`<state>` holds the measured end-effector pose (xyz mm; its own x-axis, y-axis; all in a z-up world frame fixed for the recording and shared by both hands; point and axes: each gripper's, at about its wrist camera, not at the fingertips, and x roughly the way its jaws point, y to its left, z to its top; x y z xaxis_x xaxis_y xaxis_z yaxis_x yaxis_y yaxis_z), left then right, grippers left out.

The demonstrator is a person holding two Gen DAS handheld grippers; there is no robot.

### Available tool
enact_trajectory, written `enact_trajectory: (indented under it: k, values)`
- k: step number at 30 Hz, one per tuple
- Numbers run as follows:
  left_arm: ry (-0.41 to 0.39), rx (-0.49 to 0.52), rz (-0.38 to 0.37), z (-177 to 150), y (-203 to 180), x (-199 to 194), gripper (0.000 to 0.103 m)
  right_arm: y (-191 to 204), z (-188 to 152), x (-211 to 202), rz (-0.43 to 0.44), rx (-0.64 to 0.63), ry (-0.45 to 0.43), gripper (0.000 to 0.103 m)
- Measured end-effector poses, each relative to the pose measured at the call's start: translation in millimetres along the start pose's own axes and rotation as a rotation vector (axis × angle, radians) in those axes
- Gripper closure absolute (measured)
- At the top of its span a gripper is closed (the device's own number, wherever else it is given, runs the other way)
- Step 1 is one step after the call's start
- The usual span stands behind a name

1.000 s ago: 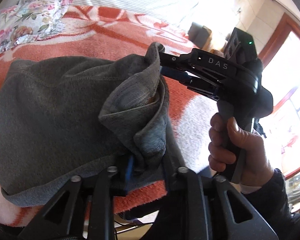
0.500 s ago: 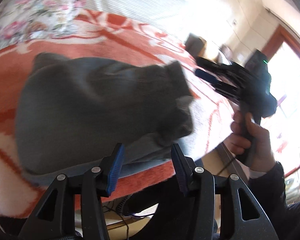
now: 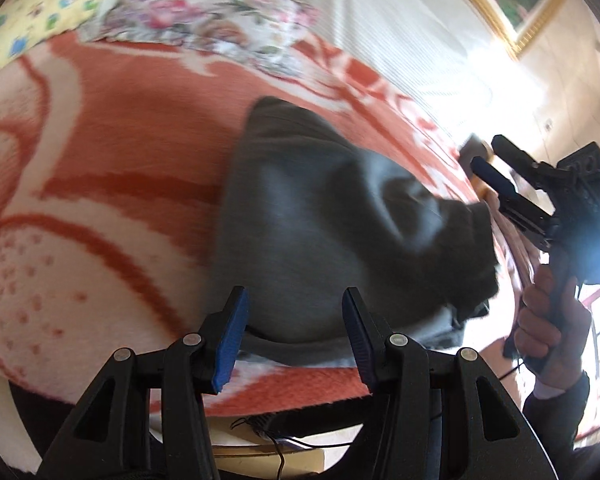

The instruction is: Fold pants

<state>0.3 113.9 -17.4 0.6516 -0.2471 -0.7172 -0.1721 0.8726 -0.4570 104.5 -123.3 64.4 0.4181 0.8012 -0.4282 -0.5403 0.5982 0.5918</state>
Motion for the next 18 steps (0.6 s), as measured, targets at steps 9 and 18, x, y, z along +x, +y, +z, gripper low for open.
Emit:
enact_trajectory:
  k: [9,18]
  values:
    - [0.020,-0.051,0.014,1.8,23.8,10.0,0.053,33.9,21.4,93.3,-0.001,-0.029,0.123,0.049]
    - [0.106,-0.122,-0.031,-14.2,41.2,36.5,0.051,28.0,44.0,193.1,-0.159,-0.098,0.322,0.044]
